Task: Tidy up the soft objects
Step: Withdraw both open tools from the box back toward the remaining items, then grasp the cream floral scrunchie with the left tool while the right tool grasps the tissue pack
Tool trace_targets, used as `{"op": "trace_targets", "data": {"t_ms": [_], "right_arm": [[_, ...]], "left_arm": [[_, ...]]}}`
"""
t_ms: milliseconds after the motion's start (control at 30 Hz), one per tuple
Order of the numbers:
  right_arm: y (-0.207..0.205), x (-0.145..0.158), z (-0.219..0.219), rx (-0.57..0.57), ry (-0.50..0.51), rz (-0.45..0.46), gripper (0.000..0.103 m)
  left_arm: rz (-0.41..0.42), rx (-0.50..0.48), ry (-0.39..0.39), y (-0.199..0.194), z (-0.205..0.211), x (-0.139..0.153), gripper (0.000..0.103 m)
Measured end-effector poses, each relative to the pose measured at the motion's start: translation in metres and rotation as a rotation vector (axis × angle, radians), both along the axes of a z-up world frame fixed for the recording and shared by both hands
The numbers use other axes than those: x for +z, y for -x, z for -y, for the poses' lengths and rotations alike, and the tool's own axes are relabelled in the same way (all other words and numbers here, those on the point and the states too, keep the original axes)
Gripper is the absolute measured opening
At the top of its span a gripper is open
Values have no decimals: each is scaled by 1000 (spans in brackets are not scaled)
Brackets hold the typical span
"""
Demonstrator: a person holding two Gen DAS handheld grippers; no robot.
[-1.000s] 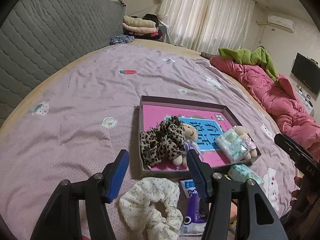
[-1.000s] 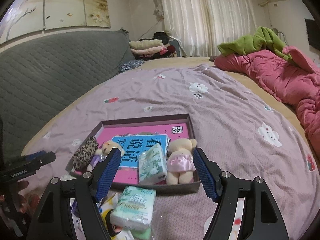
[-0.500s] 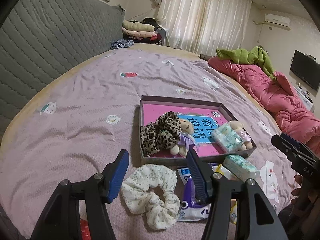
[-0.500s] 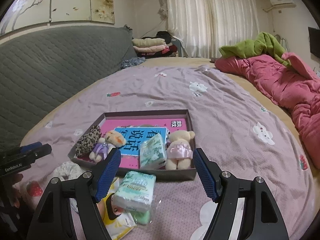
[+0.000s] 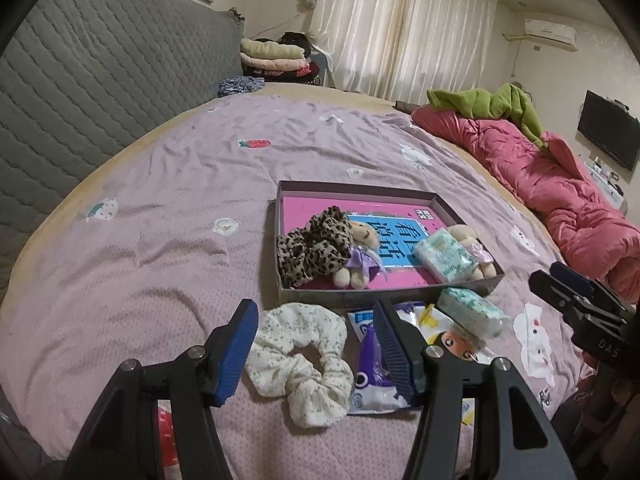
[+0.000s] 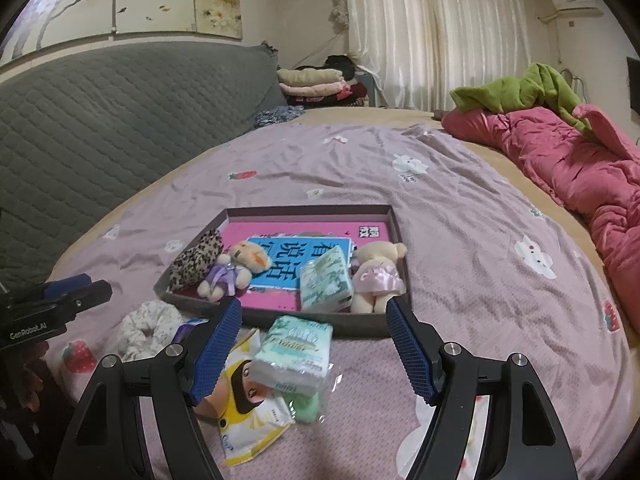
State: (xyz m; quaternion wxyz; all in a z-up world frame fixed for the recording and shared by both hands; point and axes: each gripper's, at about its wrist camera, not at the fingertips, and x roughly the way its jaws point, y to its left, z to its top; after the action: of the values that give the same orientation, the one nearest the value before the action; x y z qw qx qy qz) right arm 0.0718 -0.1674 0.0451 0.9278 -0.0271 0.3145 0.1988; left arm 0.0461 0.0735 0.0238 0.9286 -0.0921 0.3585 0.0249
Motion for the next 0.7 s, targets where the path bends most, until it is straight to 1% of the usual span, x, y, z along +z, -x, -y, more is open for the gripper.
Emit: {"op": "trace_targets", "data": {"t_ms": [133, 400, 700], "right_arm": [[6, -1, -3, 14, 6, 0, 76], [15, -2, -3, 24, 7, -7, 76], [24, -4, 4, 24, 1, -22, 76]], "left_arm": [[-5, -6, 9, 6, 2, 0, 60], [-12, -19, -15, 15, 8, 2, 60], [-20, -26, -16, 25, 12, 4, 60]]}}
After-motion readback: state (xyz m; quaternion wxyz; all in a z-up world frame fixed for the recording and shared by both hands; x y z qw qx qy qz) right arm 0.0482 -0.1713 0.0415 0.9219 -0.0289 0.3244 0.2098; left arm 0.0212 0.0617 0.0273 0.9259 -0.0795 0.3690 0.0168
